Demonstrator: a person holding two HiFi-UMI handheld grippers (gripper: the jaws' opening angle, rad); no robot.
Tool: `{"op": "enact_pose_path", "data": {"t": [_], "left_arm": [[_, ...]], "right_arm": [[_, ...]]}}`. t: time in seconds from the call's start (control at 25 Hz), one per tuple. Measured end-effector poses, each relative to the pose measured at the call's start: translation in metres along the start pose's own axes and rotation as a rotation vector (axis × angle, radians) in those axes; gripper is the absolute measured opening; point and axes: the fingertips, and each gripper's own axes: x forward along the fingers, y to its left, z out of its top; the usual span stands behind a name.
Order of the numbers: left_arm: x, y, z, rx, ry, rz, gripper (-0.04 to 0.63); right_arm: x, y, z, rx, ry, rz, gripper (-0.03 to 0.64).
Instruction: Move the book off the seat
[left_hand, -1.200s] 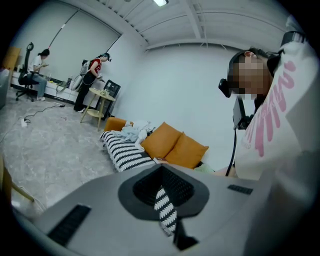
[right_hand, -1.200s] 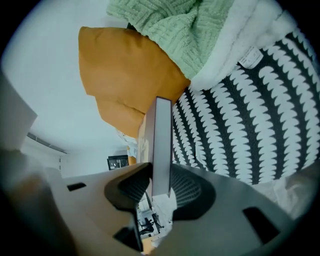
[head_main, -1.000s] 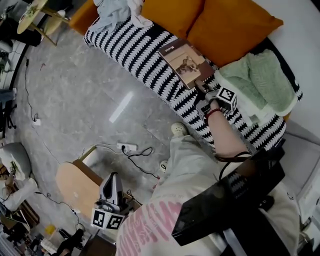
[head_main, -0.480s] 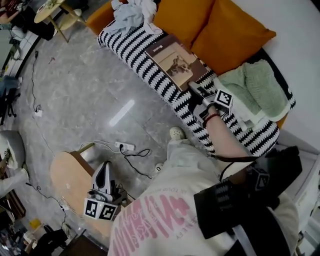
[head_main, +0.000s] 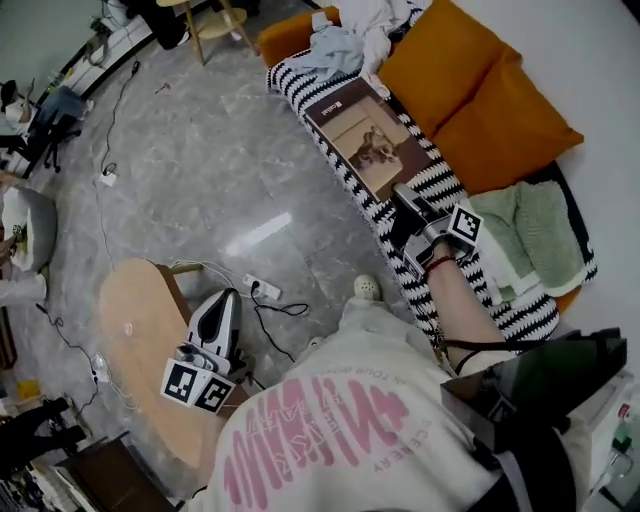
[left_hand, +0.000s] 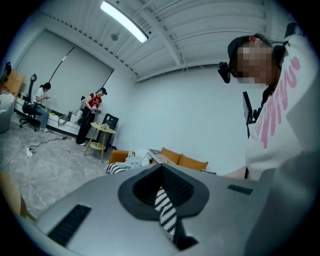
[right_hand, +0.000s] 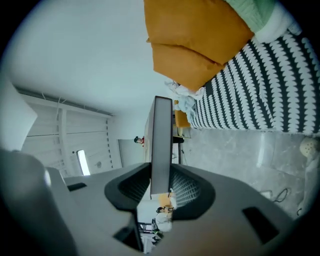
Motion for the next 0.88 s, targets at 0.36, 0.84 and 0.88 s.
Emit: {"op": "enact_pose_path", "data": {"t": [0.36,0.84,0.88], "left_arm": [[-0.057,0.017,0.004,0.014,-0.062,0.067,0.006],[-0.140,0.044,0.005,0.025,-0.124,0.149,0.006],[-0.147,0.047,0.007,0.028,-0.130,0.156,0.006]], "right_arm": [[0.027,0.039,-0.071,-0.056,0.144,0.078,0.137],[0.055,0.073,-0.174,-0.047,0.285,0.213,0.135],[0.058,0.077,-0.185,-0.045,0.301,0.226,0.135]]}}
